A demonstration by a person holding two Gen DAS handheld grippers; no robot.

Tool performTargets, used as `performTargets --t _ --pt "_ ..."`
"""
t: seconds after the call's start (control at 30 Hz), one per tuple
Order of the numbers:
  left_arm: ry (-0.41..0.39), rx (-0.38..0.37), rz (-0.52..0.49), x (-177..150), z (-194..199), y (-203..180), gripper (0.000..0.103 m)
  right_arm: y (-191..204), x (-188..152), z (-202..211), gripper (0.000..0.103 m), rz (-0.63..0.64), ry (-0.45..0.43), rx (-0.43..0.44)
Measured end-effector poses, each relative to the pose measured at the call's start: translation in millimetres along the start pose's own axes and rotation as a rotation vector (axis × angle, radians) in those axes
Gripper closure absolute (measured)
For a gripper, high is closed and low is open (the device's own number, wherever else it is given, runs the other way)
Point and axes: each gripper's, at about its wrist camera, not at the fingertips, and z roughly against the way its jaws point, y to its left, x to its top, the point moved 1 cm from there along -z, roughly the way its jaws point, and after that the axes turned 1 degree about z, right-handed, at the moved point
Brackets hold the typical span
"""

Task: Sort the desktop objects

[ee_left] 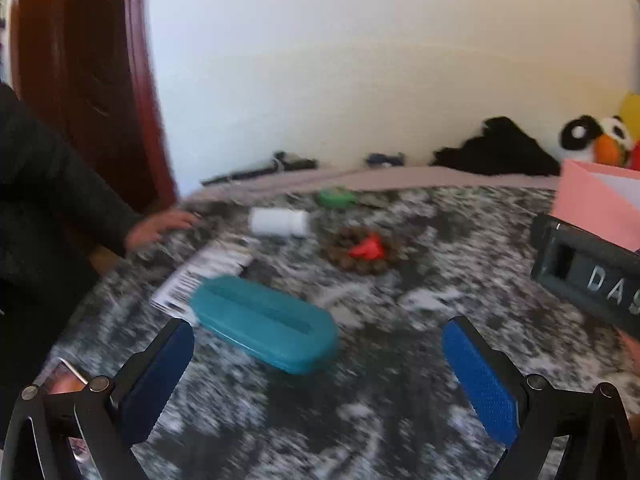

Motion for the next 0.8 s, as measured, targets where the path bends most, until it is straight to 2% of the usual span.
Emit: performTargets --t 0.17,0.23,0.3,0.43,0.53,0.57,0.63,0.7,0.8 --pt "0.02 0.007 0.055 4 -12 8 0.0 25 -1 8 0.0 0.16 -0.093 -0.125" --pt "0.06 0.007 0.058 1 -24 3 0.0 21 -4 11 0.0 0.182 -0.111 -0.174" --pt "0.086 -0.04 0.075 -2 -34 -6 0.0 9 -6 11 0.0 0.152 -0.099 -0.203" --pt "0.085 -0.114 0.105 -13 -46 -27 0.0 -20 -13 3 0.0 0.073 -0.051 -0.201" --pt "0.141 -0.158 0.092 -20 -60 -38 0.0 -26 -13 -9 0.0 0.076 -0.01 -0.178" --pt "0.16 -0.161 0.084 -20 -62 -39 0.0 -26 -14 -10 0.0 0.085 -0.017 -0.179" --pt "0.139 -0.145 0.055 -15 -54 -36 0.0 -26 -16 -15 0.0 0.097 -0.024 -0.175" --pt "0.128 -0.095 0.015 -8 -50 -32 0.0 -27 -15 -21 0.0 0.073 -0.006 -0.15" --pt "0.118 -0.089 0.047 -6 -55 -19 0.0 -28 -15 -22 0.0 0.06 -0.002 -0.135"
